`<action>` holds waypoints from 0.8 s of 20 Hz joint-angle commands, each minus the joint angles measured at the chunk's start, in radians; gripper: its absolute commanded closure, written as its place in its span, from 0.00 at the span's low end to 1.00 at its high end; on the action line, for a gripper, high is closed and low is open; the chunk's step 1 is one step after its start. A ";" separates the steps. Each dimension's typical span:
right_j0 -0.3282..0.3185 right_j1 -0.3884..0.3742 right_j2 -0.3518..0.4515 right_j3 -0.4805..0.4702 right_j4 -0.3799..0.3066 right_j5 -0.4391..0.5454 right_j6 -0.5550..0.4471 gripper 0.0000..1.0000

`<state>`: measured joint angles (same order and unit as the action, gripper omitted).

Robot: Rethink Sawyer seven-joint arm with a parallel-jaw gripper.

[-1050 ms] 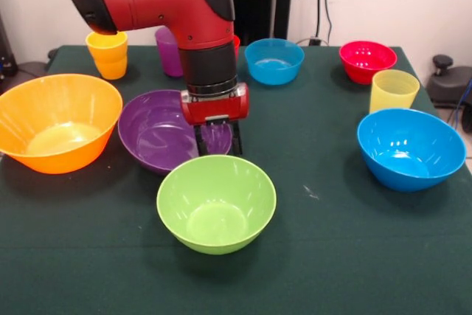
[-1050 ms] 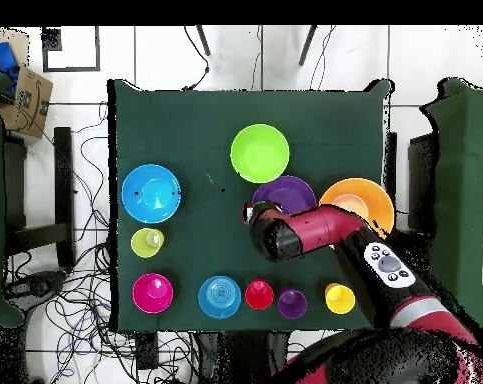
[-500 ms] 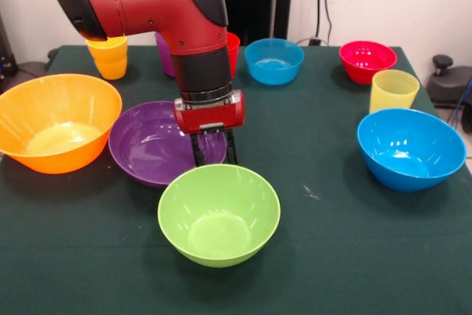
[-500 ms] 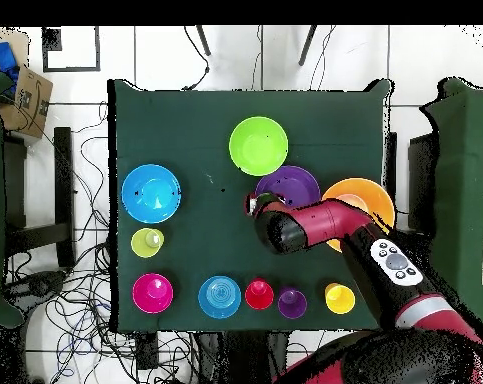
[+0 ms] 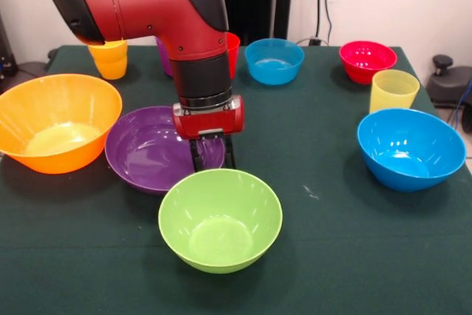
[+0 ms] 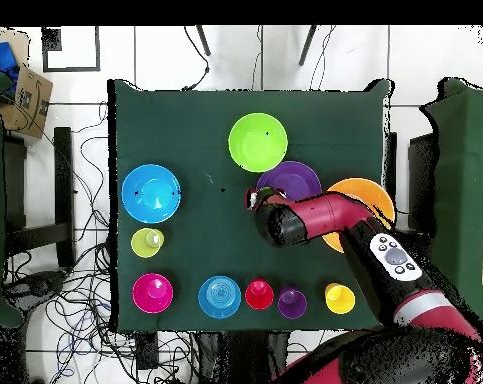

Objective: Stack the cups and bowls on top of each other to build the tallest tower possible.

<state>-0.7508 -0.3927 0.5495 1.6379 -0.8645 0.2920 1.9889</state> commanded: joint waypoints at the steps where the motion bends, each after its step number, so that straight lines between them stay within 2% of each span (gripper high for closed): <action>1: 0.066 0.050 0.000 -0.068 -0.104 0.141 -0.265 1.00; 9: 0.110 0.012 -0.040 -0.040 -0.114 0.137 -0.195 1.00; 16: 0.130 -0.010 -0.062 -0.017 -0.106 0.133 -0.174 1.00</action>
<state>-0.6802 -0.4258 0.5246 1.6296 -0.8674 0.3236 1.9889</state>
